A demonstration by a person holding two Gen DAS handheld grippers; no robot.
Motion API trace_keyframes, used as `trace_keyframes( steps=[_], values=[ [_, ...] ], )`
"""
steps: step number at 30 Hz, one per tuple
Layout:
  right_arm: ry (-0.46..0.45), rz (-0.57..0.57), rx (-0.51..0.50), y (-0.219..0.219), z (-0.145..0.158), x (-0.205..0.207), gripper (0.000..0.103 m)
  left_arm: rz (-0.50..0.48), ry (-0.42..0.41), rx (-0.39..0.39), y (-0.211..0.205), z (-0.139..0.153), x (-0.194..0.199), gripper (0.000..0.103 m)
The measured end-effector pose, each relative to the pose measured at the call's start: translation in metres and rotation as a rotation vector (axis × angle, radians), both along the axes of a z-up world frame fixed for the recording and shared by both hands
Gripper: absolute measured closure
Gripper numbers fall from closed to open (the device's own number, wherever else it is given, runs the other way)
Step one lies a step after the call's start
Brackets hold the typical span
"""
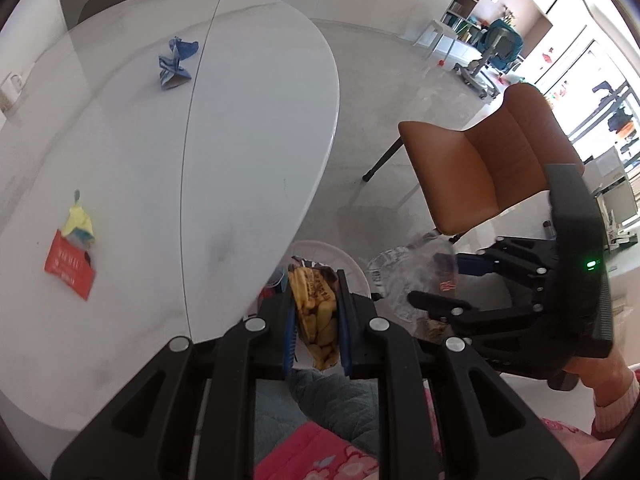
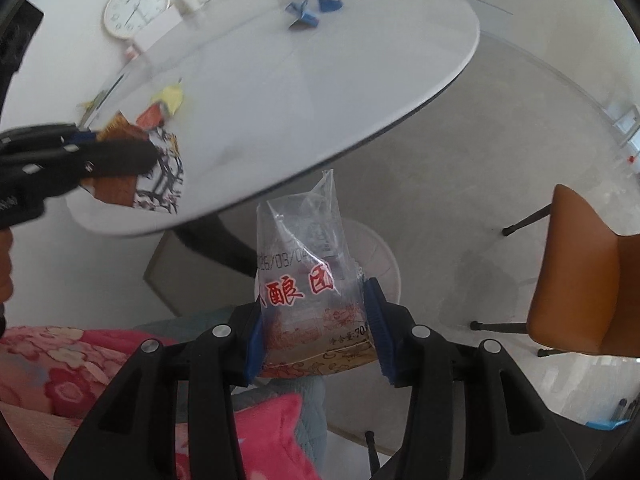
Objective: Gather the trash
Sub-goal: 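Carry wrapper and clear bag over the wastebasket and open both tools to drop them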
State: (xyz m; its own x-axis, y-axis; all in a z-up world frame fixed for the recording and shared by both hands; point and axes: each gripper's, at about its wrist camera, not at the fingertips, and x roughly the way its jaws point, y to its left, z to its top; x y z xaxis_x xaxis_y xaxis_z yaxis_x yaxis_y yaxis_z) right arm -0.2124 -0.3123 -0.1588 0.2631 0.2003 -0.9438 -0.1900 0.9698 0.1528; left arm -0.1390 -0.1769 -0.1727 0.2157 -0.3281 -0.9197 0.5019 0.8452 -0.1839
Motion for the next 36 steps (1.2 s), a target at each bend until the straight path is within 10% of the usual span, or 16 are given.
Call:
trace_keyframes(
  steps=[36],
  values=[
    [-0.006, 0.004, 0.023, -0.001, -0.015, 0.001, 0.004, 0.02, 0.028, 0.021, 0.008, -0.011, -0.013, 0.086]
  ],
)
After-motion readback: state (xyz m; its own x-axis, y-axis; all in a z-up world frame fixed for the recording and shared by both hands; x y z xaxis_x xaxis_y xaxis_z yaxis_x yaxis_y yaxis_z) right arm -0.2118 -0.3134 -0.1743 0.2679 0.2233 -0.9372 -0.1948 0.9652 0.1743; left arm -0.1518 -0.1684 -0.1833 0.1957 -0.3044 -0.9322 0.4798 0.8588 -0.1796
